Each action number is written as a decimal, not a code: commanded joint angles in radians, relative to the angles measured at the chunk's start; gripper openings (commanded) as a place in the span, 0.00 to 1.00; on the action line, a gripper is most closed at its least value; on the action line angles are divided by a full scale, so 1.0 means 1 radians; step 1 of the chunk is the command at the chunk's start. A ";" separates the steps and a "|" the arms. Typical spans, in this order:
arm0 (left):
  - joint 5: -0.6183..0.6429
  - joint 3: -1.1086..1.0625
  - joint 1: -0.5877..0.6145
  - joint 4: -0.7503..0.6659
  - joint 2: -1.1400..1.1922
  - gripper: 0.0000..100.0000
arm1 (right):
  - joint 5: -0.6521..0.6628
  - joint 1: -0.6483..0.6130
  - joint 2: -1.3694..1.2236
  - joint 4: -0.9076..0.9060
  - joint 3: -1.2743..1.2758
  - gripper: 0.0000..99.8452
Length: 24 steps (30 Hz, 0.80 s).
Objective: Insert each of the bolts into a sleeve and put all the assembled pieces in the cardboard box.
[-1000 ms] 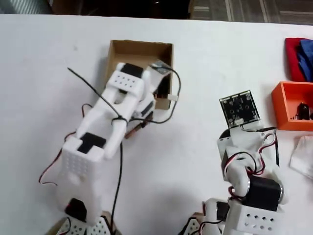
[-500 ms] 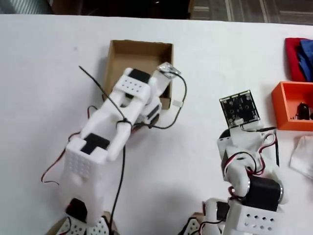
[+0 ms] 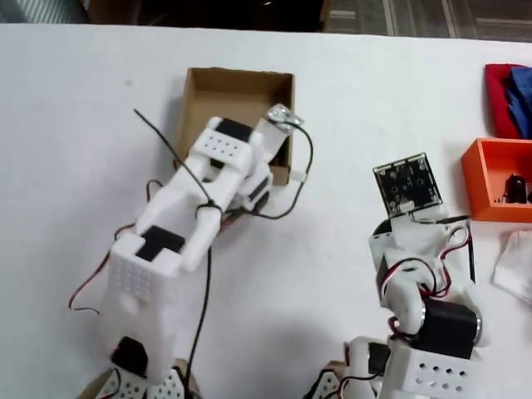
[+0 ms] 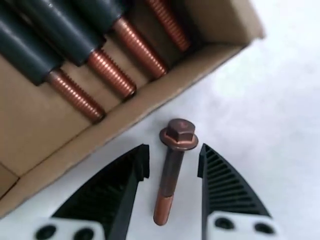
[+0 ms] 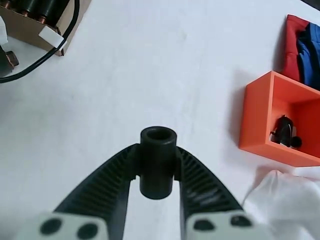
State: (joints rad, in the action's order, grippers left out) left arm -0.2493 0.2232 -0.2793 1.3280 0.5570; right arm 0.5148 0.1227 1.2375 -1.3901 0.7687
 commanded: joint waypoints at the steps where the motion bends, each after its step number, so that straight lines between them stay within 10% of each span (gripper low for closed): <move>1: -0.002 0.005 0.011 -0.005 0.009 0.18 | 0.003 0.008 0.012 0.002 -0.008 0.02; 24: 0.006 0.113 -0.003 0.049 0.098 0.02 | 0.003 0.012 0.019 -0.004 -0.011 0.02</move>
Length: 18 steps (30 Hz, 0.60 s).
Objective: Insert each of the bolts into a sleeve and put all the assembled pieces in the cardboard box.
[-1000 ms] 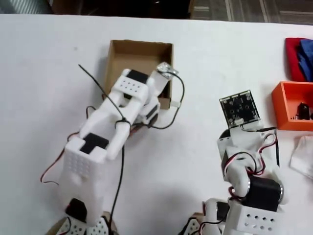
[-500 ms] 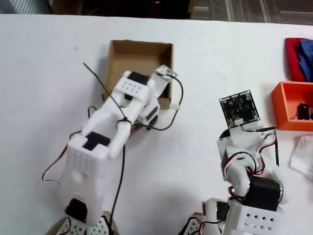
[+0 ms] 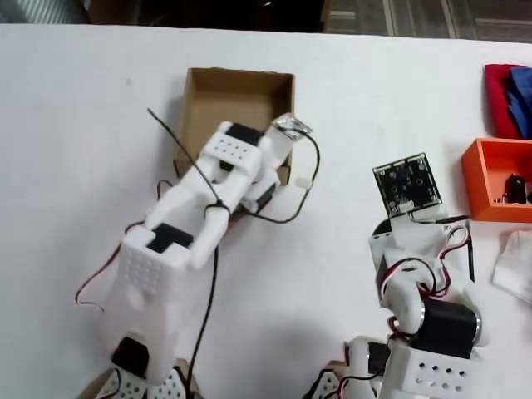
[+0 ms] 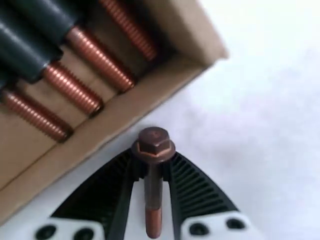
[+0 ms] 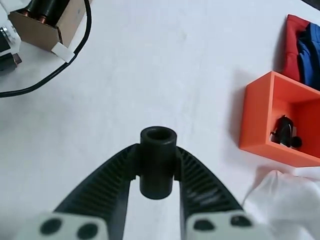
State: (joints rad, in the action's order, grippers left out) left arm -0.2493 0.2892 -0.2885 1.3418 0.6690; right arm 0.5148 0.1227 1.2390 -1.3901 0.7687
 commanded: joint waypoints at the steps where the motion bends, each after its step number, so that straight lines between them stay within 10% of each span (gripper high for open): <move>1: 0.006 0.061 0.002 0.080 -0.021 0.02 | 0.002 0.012 0.019 -0.005 -0.014 0.02; 10: 0.008 0.136 -0.054 0.405 -0.402 0.02 | 0.002 -0.024 0.219 0.042 0.101 0.02; 14: 0.008 -0.044 -0.040 0.351 -0.710 0.02 | -0.015 -0.019 0.269 0.176 0.242 0.02; 18: 0.060 -0.409 0.063 0.158 -1.026 0.02 | -0.313 -0.021 0.278 0.321 0.311 0.02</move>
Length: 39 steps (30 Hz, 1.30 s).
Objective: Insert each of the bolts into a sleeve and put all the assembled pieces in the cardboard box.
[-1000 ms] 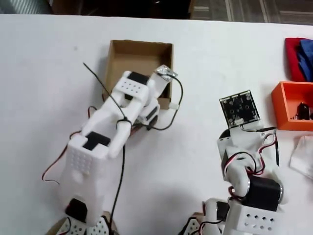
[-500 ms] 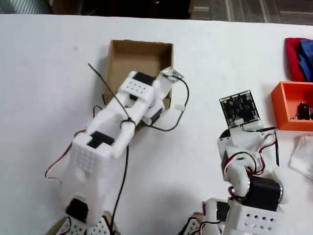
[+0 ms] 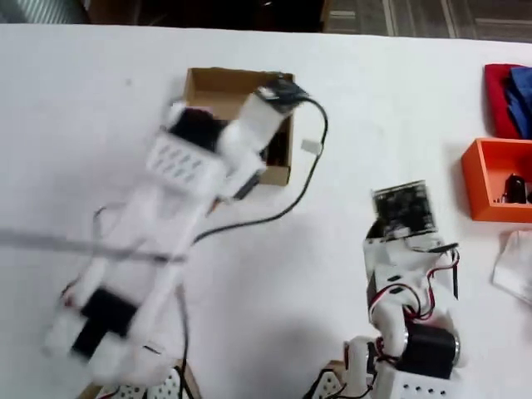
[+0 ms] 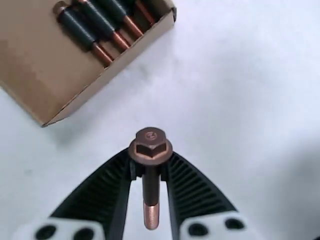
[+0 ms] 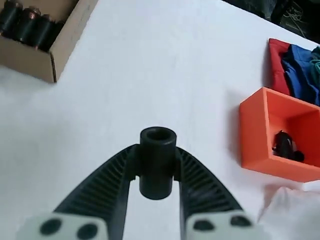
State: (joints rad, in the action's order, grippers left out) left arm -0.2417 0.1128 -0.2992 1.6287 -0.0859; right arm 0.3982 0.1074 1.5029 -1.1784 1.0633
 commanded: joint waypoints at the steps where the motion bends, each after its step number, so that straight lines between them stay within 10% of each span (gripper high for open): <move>1: 0.091 -0.332 0.106 -0.190 -0.350 0.02 | -0.272 -0.010 0.012 0.156 0.031 0.03; 19: 0.327 -1.297 0.227 -1.002 -1.445 0.02 | -0.342 -0.236 -0.018 0.433 0.176 0.02; 39: 0.612 -0.779 -0.009 -1.163 -1.122 0.02 | -0.341 -0.461 0.277 0.561 0.292 0.02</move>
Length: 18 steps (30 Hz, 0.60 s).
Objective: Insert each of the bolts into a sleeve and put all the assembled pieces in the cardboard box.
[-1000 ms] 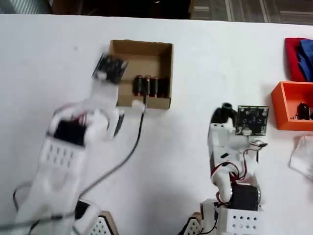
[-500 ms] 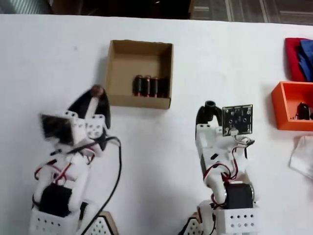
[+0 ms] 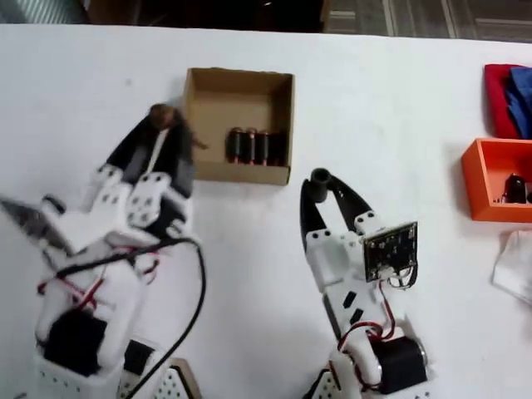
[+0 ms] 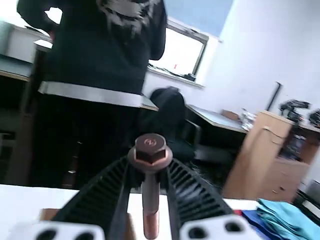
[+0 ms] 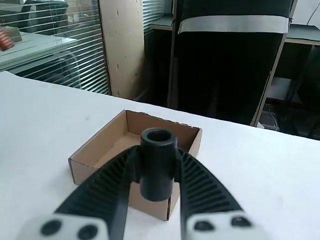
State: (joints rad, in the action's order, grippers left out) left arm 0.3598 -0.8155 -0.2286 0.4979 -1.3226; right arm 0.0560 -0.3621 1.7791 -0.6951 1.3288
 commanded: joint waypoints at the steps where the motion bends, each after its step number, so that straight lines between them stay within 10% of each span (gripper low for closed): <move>1: 0.011 0.185 -0.106 -0.031 0.160 0.02 | 0.002 0.018 0.001 0.107 0.051 0.02; 18: 0.009 0.360 -0.318 -0.031 0.499 0.02 | 0.002 0.033 0.002 0.150 0.074 0.02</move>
State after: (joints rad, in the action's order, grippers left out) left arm 0.3598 -0.5209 -0.5340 0.4979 -0.8393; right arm 0.0560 -0.3422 1.7776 -0.5754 1.4101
